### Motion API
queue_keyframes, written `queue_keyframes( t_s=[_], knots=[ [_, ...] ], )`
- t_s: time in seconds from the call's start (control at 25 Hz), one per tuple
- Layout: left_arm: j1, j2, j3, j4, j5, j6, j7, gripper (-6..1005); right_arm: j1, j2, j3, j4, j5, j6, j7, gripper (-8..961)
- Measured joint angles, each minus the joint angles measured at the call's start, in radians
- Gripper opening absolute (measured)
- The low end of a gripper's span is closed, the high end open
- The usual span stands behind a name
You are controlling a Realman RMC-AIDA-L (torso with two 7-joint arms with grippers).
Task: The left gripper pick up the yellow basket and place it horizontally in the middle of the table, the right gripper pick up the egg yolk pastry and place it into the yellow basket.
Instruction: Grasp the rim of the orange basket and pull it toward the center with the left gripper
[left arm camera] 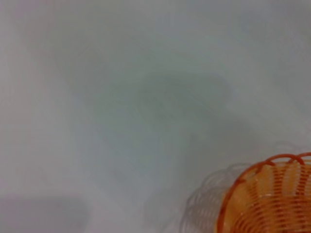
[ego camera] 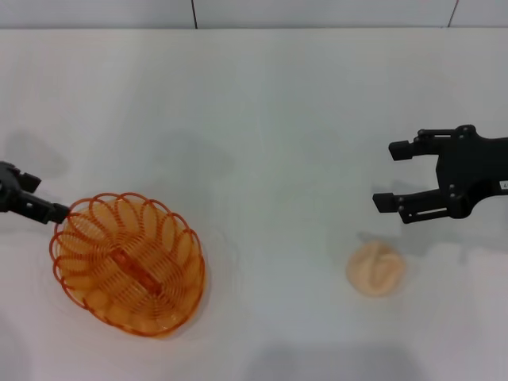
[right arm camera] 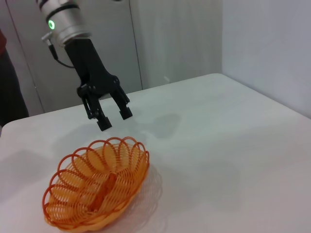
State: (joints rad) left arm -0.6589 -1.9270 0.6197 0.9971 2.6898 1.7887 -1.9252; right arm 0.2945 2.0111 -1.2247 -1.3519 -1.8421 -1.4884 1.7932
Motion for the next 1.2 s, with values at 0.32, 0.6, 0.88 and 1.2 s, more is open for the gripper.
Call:
queue_keyframes(
  t_s=[0.32,0.6,0.88,1.2],
  knots=[
    [-0.049,-0.023,0.082,-0.1,0.028,-0.078,-0.039,880,0.0,0.0,-0.006,0.001,0.0,-0.002,0.001,832],
    [-0.056,-0.029,0.139,-0.141,0.039,-0.102,-0.068,879,0.0,0.0,-0.006,0.001,0.0,-0.005,0.002,832],
    [-0.06,-0.029,0.14,-0.15,0.043,-0.106,-0.08,879,-0.002,0.0,-0.005,0.002,0.0,-0.012,0.002,831],
    [-0.061,-0.03,0.142,-0.16,0.065,-0.118,-0.099,805,-0.004,0.0,-0.005,0.002,0.0,-0.015,0.002,830]
  ],
)
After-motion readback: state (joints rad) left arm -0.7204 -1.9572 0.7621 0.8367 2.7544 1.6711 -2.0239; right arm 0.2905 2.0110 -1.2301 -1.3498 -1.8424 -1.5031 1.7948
